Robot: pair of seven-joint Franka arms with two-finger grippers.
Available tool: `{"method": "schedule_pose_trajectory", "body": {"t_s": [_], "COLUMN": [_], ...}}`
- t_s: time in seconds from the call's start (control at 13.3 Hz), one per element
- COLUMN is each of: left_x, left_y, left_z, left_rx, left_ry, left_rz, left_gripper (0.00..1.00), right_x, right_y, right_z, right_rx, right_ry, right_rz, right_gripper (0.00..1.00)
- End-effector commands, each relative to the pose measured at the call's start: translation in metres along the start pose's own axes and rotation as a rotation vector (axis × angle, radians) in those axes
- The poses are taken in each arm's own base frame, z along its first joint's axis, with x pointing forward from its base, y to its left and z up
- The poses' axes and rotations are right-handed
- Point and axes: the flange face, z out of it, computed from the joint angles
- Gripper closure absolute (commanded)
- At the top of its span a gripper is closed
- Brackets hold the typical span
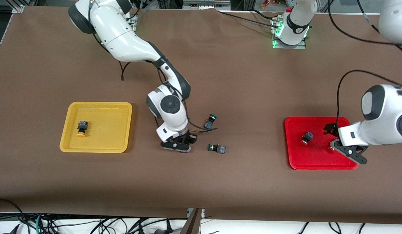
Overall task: Place red and yellow buttons in trays
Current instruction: 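Place the red button in the red tray while the right carries yellow, then lower the yellow button into the yellow tray and open the right gripper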
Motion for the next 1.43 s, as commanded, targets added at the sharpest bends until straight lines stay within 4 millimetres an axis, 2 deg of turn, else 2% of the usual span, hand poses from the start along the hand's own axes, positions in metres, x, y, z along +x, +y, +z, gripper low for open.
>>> {"method": "schedule_pose_trajectory", "body": {"t_s": [0.0, 0.23, 0.3, 0.38, 0.53, 0.68, 0.83, 1.05, 1.35], "left_x": [-0.017, -0.034, -0.038, -0.044, -0.045, -0.059, -0.081, -0.111, -0.098], "left_y": [0.029, 0.065, 0.069, 0.064, 0.087, 0.103, 0.102, 0.112, 0.113], "left_z": [-0.049, -0.118, -0.138, -0.16, -0.186, -0.209, -0.215, -0.193, -0.2], "left_rx": [-0.009, 0.037, 0.042, 0.042, 0.06, 0.041, 0.009, 0.027, 0.026], "left_ry": [-0.024, -0.021, -0.022, -0.015, 0.021, 0.064, 0.12, 0.16, 0.15], "left_rz": [-0.172, -0.317, -0.322, -0.338, -0.333, -0.431, -0.558, -0.56, -0.559], "left_gripper": [0.0, 0.0, 0.0, 0.0, 0.0, 0.0, 0.0, 0.0, 0.0], "right_x": [0.033, 0.054, 0.052, 0.051, 0.047, 0.044, 0.037, 0.02, 0.003], "right_y": [0.056, 0.138, 0.158, 0.183, 0.229, 0.262, 0.296, 0.336, 0.357], "right_z": [-0.045, -0.068, -0.077, -0.084, -0.089, -0.08, -0.069, -0.042, -0.015], "right_rx": [-0.051, -0.066, -0.096, -0.124, -0.141, -0.159, -0.173, -0.187, -0.174], "right_ry": [-0.117, -0.261, -0.303, -0.333, -0.358, -0.389, -0.407, -0.41, -0.38], "right_rz": [-0.069, -0.133, -0.154, -0.148, -0.16, -0.178, -0.176, -0.128, -0.095], "right_gripper": [1.0, 1.0, 1.0, 1.0, 1.0, 1.0, 1.0, 1.0, 1.0]}}
